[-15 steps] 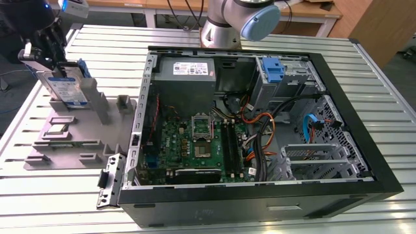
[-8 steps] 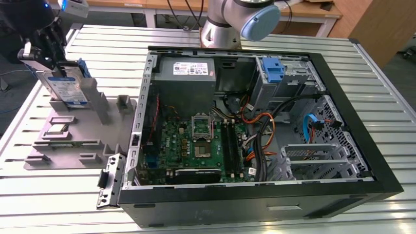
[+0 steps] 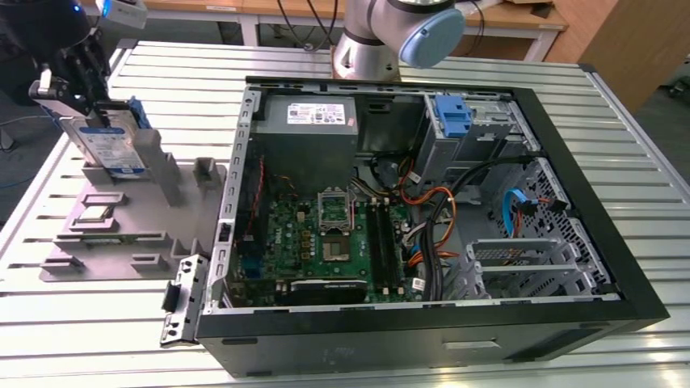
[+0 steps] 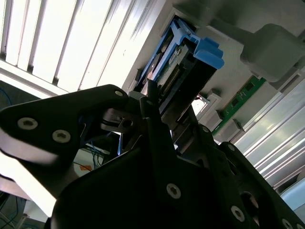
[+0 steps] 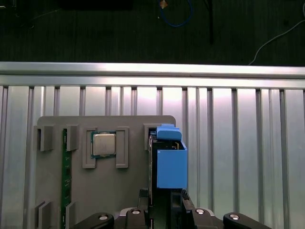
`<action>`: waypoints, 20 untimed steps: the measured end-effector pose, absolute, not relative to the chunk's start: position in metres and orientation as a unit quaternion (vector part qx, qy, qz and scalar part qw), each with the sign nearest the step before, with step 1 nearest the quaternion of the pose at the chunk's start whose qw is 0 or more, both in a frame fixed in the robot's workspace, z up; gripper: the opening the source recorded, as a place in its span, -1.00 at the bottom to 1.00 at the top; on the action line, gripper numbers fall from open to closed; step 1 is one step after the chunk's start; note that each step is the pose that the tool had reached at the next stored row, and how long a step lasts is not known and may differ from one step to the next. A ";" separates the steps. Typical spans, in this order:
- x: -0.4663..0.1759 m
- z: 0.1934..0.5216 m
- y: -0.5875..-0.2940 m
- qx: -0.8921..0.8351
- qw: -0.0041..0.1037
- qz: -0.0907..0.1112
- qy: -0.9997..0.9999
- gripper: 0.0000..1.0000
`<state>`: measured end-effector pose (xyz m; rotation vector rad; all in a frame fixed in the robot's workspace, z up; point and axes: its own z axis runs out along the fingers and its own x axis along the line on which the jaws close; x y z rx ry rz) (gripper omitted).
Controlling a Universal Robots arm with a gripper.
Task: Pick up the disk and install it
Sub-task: 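Pick up the disk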
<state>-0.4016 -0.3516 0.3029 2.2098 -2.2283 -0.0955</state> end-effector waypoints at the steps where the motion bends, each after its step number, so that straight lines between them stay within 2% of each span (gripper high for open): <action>1: -0.402 0.303 -0.352 0.704 0.001 -0.030 -0.710 -0.30; 20: -0.402 0.333 -0.352 0.704 0.001 -0.030 -0.710 -0.30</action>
